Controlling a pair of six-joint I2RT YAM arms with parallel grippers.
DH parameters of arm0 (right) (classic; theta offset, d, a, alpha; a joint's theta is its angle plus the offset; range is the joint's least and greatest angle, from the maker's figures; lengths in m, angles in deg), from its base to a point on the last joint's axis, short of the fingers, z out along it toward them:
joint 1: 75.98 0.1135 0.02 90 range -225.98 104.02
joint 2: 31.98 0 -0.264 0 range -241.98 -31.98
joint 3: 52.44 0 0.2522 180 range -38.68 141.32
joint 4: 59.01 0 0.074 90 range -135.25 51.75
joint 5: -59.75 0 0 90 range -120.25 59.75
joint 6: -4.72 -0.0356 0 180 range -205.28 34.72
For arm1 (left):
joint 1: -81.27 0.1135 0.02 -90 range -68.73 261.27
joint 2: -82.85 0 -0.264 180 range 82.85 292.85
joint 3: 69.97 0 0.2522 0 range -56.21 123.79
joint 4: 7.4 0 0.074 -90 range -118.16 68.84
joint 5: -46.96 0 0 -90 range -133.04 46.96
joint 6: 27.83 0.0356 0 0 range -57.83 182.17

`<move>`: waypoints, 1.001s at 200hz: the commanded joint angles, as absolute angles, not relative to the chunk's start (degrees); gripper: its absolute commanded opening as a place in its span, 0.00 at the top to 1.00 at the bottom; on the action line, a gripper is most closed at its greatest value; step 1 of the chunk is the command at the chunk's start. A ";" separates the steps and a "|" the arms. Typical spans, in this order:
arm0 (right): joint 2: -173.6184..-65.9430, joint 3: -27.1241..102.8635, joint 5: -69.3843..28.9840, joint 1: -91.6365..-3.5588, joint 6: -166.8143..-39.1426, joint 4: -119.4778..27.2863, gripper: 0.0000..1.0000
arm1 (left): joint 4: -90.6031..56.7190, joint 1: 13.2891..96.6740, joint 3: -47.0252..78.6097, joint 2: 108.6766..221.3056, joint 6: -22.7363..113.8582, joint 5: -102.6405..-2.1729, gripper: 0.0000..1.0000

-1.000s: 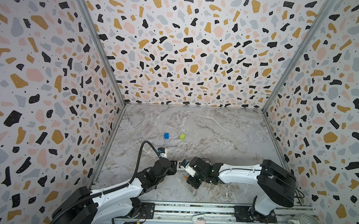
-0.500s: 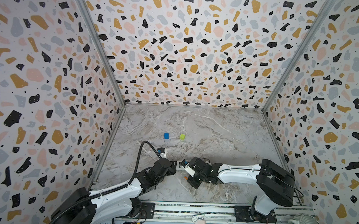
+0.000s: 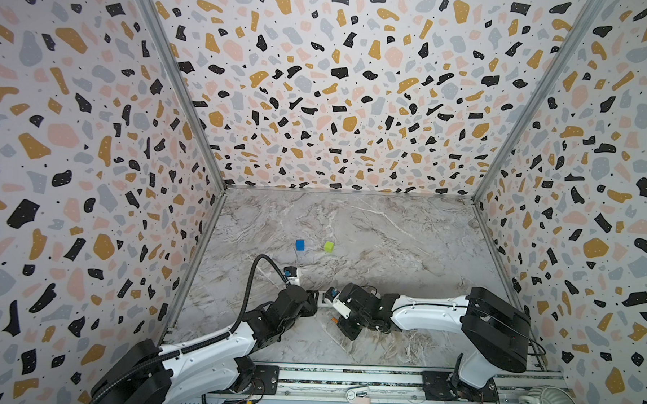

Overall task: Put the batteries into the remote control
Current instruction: 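Lower the right gripper and grasp one orange battery upright, then lift the battery with the right gripper toward the remote in the left gripper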

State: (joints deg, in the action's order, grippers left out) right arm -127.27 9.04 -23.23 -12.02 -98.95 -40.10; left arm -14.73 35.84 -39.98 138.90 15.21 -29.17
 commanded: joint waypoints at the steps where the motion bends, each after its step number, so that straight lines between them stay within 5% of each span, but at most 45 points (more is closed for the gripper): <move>1: -124.67 7.37 -23.49 -12.45 -99.59 -40.52 1.00 | -14.46 35.83 -38.05 138.43 16.75 -30.52 0.46; 127: -110.52 -0.94 -13.97 -23.47 -104.91 -58.86 1.00 | 1.38 35.70 -38.04 134.49 15.23 -47.50 0.43; 200: -109.94 -2.87 -10.69 -24.56 -108.41 -67.14 1.00 | 8.30 35.30 -36.62 140.28 13.17 -48.66 0.40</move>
